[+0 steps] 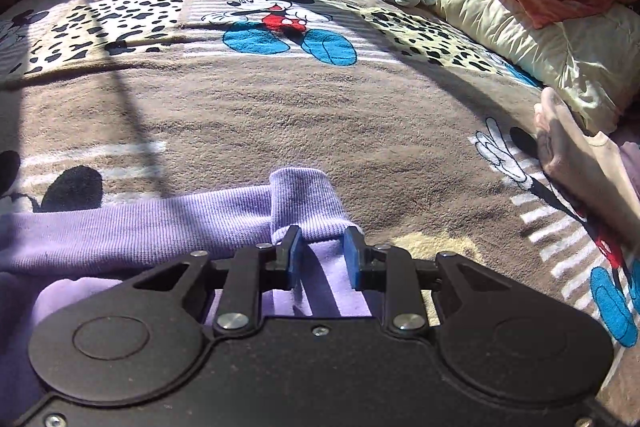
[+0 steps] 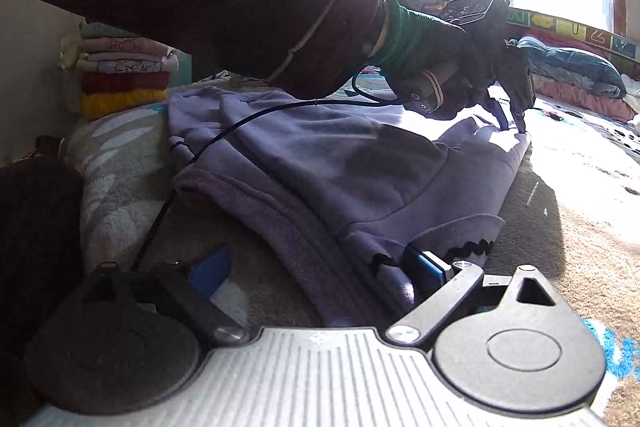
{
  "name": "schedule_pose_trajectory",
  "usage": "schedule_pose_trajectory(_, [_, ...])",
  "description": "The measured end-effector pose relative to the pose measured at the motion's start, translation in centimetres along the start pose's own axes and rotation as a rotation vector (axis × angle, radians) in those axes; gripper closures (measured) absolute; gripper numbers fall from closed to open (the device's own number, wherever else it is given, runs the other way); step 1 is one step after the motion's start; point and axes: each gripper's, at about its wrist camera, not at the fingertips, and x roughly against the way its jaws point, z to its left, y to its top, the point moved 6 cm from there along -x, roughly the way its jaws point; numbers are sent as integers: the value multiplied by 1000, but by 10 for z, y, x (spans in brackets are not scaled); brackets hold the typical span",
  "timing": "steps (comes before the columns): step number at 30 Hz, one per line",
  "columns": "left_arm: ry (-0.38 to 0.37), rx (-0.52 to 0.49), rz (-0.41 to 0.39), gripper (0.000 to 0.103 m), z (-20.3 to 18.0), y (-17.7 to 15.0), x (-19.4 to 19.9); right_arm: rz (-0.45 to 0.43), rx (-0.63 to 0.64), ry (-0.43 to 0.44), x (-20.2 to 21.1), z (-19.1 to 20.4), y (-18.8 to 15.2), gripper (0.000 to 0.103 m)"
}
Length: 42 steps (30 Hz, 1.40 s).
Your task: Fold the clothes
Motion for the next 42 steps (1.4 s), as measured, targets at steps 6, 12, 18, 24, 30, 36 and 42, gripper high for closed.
schedule_pose_trajectory(6, [28,-15,5,78,-4,0,5,-11,-2,3,1,0,-1,10])
schedule_pose_trajectory(12, [6,8,-104,37,-3,-19,87,-27,34,-21,5,5,-1,10])
schedule_pose_trajectory(18, [-48,63,-191,32,2,-66,194,-117,14,-69,26,2,5,10])
schedule_pose_trajectory(24, [-91,248,-293,26,29,-136,284,-134,60,-105,36,15,6,10])
schedule_pose_trajectory(30, [-77,498,-317,25,69,-213,318,27,154,-90,4,32,-13,0])
schedule_pose_trajectory(36, [-70,609,-311,25,81,-258,327,-6,150,-96,12,39,-8,0])
schedule_pose_trajectory(42, [-14,691,-343,25,98,-272,330,-65,117,-143,23,31,0,1])
